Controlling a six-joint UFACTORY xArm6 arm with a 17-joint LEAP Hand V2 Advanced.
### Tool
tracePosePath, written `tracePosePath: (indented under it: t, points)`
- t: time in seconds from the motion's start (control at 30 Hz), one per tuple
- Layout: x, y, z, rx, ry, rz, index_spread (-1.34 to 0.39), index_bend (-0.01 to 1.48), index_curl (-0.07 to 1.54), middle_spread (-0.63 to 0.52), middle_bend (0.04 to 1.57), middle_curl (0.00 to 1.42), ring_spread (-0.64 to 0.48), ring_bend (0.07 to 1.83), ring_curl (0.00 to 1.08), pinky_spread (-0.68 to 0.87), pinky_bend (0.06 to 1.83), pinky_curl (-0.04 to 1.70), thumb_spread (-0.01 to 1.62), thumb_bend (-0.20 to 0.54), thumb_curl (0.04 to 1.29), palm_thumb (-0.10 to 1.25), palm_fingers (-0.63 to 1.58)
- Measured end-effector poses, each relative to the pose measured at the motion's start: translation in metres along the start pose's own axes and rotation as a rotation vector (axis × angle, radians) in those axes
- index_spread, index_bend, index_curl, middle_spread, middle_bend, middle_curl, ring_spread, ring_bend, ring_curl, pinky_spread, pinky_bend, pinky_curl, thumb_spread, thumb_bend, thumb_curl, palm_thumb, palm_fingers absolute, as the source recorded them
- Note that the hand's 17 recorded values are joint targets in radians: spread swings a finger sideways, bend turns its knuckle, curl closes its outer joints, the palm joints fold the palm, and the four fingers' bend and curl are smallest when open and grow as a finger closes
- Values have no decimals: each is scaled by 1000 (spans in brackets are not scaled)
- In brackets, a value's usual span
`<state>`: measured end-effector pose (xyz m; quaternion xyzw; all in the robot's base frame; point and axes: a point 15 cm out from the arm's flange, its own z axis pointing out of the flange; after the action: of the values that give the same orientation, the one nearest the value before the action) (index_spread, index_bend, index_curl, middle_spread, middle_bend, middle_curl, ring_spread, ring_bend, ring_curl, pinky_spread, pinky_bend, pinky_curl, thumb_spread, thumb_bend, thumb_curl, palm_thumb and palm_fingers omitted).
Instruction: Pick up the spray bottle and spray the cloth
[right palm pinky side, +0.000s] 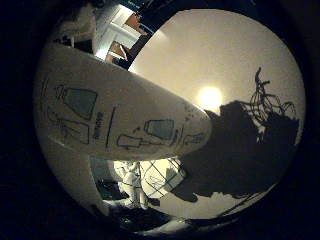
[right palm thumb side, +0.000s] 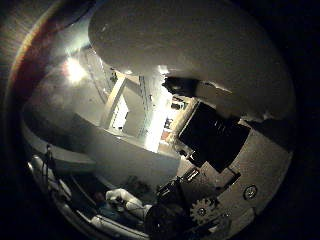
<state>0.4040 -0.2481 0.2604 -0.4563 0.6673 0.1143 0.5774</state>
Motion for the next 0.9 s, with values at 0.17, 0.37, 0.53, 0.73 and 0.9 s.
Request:
tracePosePath:
  t: [0.17, 0.37, 0.53, 0.73, 0.9]
  points:
    - [-27, 7, 0, -81, 45, -88, -215, 1134, 871, -112, 1343, 765, -204, 1383, 685, -185, 1257, 852, 1014, -12, 421, 1070, 1128]
    - [-75, 17, -3, -206, 164, -245, -203, 1168, 843, -107, 1374, 746, -206, 1384, 710, -175, 1224, 937, 1046, -13, 439, 1084, 1123]
    - [-118, 30, 17, -337, 254, -389, -197, 1187, 824, -105, 1388, 730, -208, 1377, 726, -177, 1191, 1004, 1051, -12, 449, 1087, 1120]
    - [-141, 45, 48, -501, 422, -508, -191, 1204, 799, -104, 1394, 714, -209, 1369, 739, -183, 1151, 1068, 1058, -14, 467, 1078, 1125]
    - [-151, 50, 68, -604, 644, -577, -189, 1212, 784, -103, 1399, 704, -210, 1366, 751, -189, 1125, 1110, 1059, -14, 476, 1076, 1127]
